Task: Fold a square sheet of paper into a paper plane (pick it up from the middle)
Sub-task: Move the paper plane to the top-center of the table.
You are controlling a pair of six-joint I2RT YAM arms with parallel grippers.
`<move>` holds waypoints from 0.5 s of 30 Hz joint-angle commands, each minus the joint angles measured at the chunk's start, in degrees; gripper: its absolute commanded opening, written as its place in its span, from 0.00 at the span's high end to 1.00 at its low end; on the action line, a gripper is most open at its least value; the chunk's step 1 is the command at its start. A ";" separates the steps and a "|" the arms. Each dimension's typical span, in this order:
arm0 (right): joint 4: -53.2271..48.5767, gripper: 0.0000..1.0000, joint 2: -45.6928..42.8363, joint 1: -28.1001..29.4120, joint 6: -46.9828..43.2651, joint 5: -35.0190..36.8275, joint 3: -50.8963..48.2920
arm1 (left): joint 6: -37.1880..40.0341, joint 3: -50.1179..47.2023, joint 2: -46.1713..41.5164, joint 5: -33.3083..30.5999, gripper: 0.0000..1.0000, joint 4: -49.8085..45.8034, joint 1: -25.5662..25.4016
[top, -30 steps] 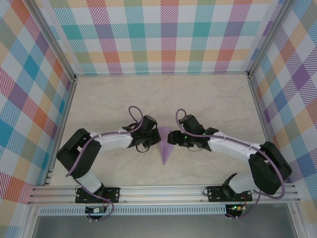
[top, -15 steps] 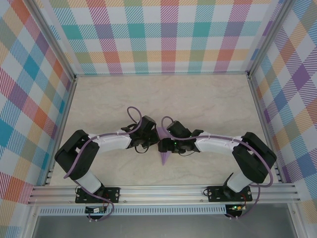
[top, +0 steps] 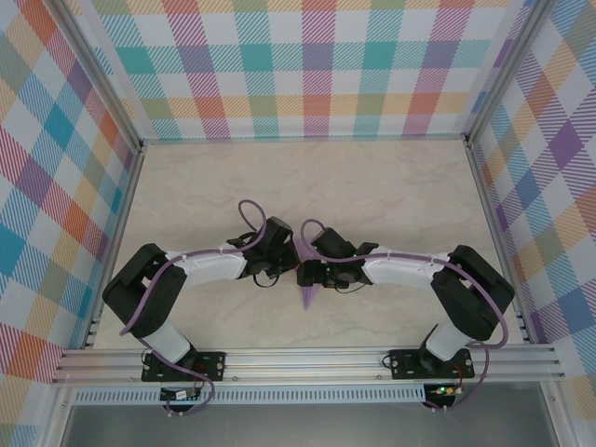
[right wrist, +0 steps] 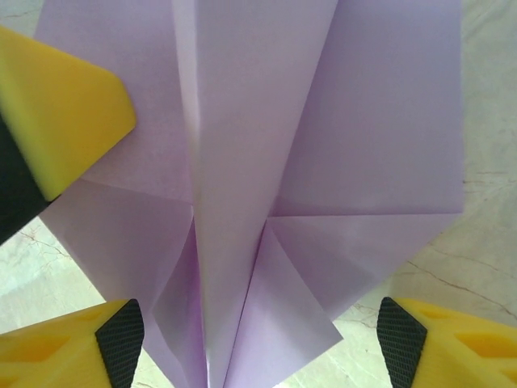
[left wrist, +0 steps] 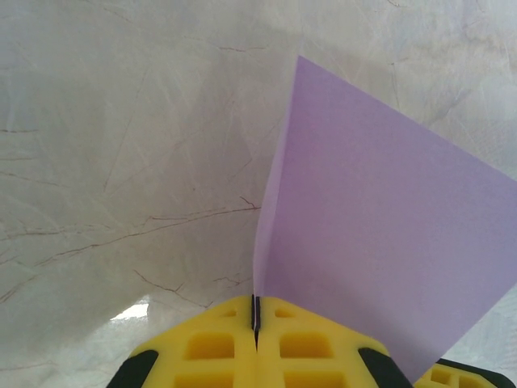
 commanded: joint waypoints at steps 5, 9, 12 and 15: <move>2.45 0.30 0.08 0.87 -0.24 -3.01 1.08 | 0.46 -0.76 -1.28 0.23 1.00 0.10 0.67; 1.52 0.41 0.62 0.85 1.79 -1.15 1.60 | 0.47 -0.86 -1.41 0.30 0.99 0.30 0.67; 0.71 0.47 0.94 0.89 3.89 1.27 1.73 | 0.30 -1.02 -1.80 -0.07 0.97 0.19 0.65; 0.46 0.49 1.46 0.94 4.77 1.76 2.06 | 0.18 -1.09 -2.07 -0.07 0.94 0.14 0.66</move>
